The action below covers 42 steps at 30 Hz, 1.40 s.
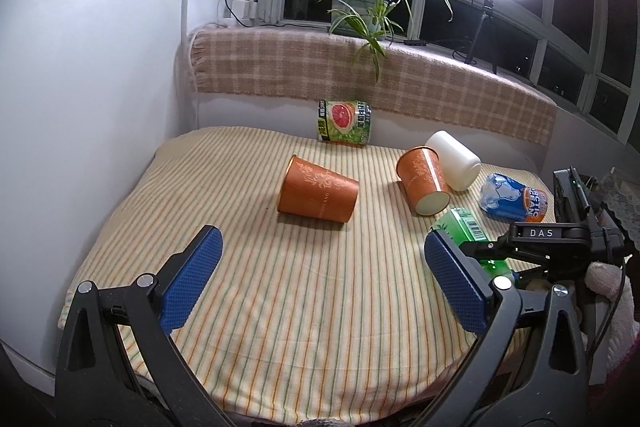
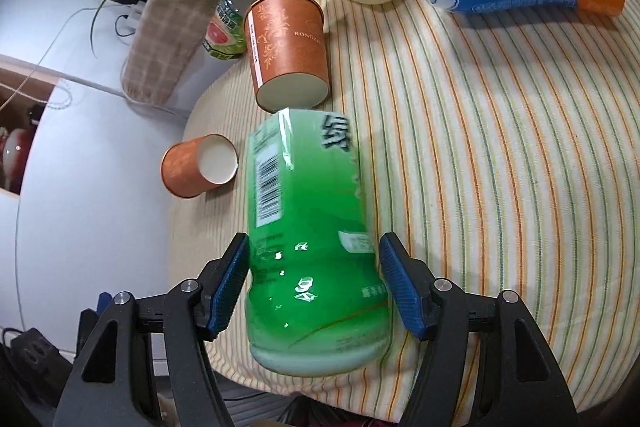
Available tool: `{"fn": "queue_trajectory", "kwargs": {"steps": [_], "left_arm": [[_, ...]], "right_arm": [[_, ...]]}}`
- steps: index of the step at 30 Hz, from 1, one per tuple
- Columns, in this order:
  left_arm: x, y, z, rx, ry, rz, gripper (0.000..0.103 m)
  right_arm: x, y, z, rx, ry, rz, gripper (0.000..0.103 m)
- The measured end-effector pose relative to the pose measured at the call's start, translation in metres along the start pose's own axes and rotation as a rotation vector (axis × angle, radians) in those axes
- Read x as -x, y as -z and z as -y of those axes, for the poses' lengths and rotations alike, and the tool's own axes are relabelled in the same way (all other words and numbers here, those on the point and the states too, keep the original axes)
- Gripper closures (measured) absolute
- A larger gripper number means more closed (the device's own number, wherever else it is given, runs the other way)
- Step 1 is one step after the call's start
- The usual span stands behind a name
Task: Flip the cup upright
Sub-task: 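Lift the green bottle with the right gripper and carry it toward the left tool, then close the left gripper on the green bottle while the right gripper releases it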
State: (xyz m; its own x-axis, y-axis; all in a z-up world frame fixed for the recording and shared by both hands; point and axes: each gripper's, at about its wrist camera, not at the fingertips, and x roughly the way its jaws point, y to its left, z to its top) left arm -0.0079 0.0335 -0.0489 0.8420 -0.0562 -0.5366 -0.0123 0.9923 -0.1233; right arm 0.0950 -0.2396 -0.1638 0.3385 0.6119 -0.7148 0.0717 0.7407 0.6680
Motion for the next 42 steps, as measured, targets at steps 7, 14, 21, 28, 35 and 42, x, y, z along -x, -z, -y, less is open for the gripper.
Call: {"fn": "queue_trajectory", "kwargs": {"steps": [7,14,21,28,35,42], "left_arm": [[-0.01,-0.003,0.008,0.017,0.089,-0.058,0.0],[-0.043,-0.011,0.026,0.117,0.317,-0.225,0.0],[-0.093,-0.012,0.044,0.269,0.499,-0.415,0.004],[-0.139,0.0,0.051,0.416,0.594,-0.584,0.015],[-0.173,0.01,0.056,0.502,0.621,-0.665,0.019],[-0.181,0.012,0.063,0.496,0.625,-0.686,0.021]], "right_arm": [[0.025,0.005,-0.005,0.073,0.012,0.047,0.034],[0.086,0.024,-0.009,0.196,0.081,0.212,0.031],[0.122,0.05,0.002,0.217,0.197,0.318,0.031],[0.134,0.06,0.024,0.162,0.238,0.345,0.031],[0.139,0.063,0.036,0.137,0.24,0.349,0.031],[0.139,0.061,0.046,0.11,0.242,0.344,0.031]]}}
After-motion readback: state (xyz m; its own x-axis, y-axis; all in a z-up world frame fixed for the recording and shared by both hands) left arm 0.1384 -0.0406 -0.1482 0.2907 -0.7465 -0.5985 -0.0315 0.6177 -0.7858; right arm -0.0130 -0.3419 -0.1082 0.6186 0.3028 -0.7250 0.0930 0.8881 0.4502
